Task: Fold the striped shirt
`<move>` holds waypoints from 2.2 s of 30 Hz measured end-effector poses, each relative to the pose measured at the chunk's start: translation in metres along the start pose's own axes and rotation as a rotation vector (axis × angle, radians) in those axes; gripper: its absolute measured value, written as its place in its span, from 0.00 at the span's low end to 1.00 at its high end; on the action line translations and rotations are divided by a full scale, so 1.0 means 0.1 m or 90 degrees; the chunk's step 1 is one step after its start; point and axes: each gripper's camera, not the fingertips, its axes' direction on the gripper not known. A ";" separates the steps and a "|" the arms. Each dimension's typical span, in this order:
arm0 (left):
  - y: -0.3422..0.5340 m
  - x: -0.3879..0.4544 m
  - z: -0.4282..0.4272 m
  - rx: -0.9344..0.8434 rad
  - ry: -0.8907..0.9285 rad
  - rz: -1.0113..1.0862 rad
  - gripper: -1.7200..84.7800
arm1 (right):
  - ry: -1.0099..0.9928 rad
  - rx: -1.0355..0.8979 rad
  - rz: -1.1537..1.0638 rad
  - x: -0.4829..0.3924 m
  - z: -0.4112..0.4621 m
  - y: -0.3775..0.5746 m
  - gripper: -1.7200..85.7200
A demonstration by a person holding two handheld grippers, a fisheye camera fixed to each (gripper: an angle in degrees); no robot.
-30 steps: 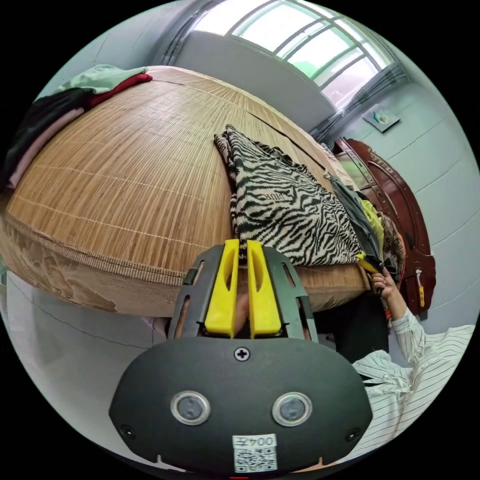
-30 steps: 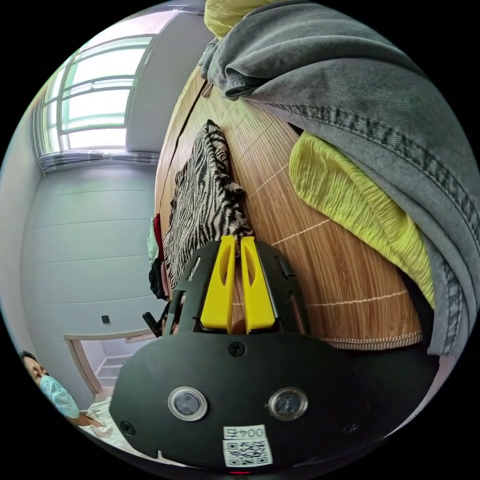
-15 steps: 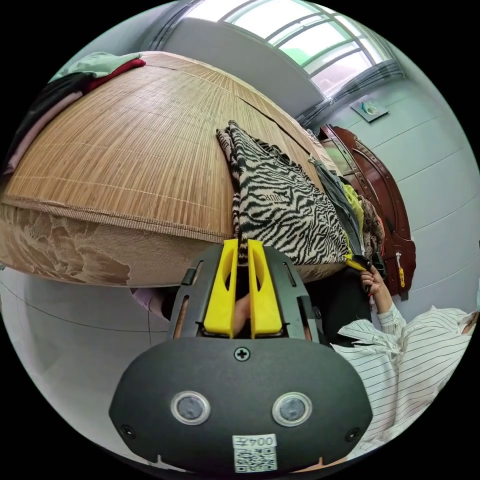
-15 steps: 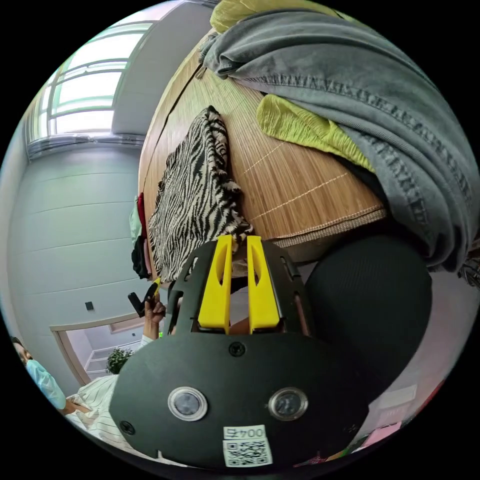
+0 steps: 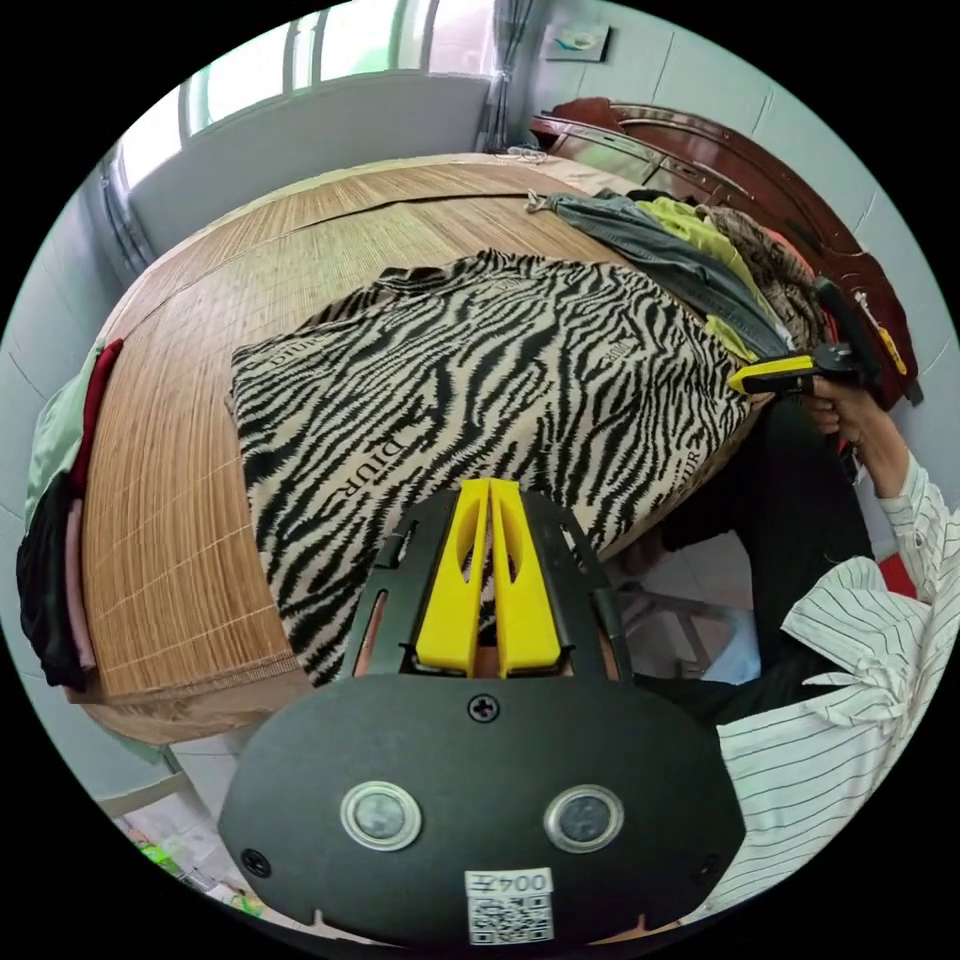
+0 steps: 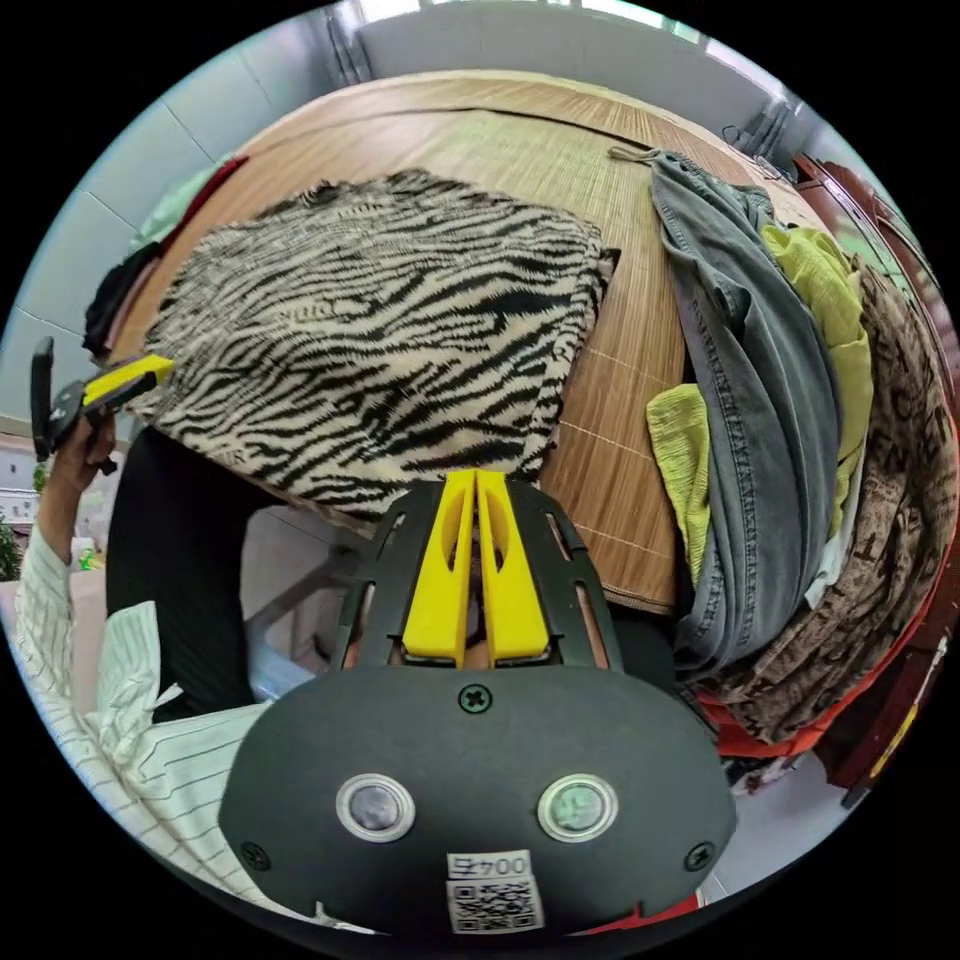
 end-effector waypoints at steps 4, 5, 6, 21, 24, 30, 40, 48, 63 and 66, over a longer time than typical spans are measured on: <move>-0.11 0.19 0.25 -0.015 -0.014 0.022 0.03 | -0.002 0.003 -0.015 -0.06 0.02 -0.04 0.01; -0.14 0.24 0.31 -0.020 -0.018 0.030 0.03 | 0.006 0.002 -0.026 -0.08 0.04 -0.05 0.02; -0.16 0.26 0.34 -0.022 -0.018 0.030 0.03 | 0.016 -0.001 -0.041 -0.11 0.05 -0.06 0.02; -0.48 0.52 0.94 -0.030 -0.023 0.037 0.02 | -0.080 0.073 -0.076 0.30 0.23 0.34 0.01; -0.59 0.45 0.90 -0.022 -0.010 0.002 0.02 | -0.188 0.174 0.041 0.82 0.10 0.53 0.01; -1.41 0.70 0.74 0.082 0.085 -0.018 0.03 | -0.378 0.342 0.249 1.76 0.35 0.50 0.01; -3.44 1.55 2.32 -0.040 0.306 -0.075 0.10 | -0.564 0.281 0.297 2.17 1.25 0.16 0.07; -4.02 1.75 2.74 -0.075 0.219 -0.091 0.13 | -0.568 0.293 0.185 2.04 1.40 0.25 0.07; -4.05 1.32 3.07 -0.078 0.240 -0.149 0.04 | -0.434 0.359 0.190 1.97 1.41 0.44 0.02; -3.87 1.07 2.99 -0.027 0.315 -0.200 0.03 | -0.423 0.364 0.192 2.00 1.41 0.43 0.01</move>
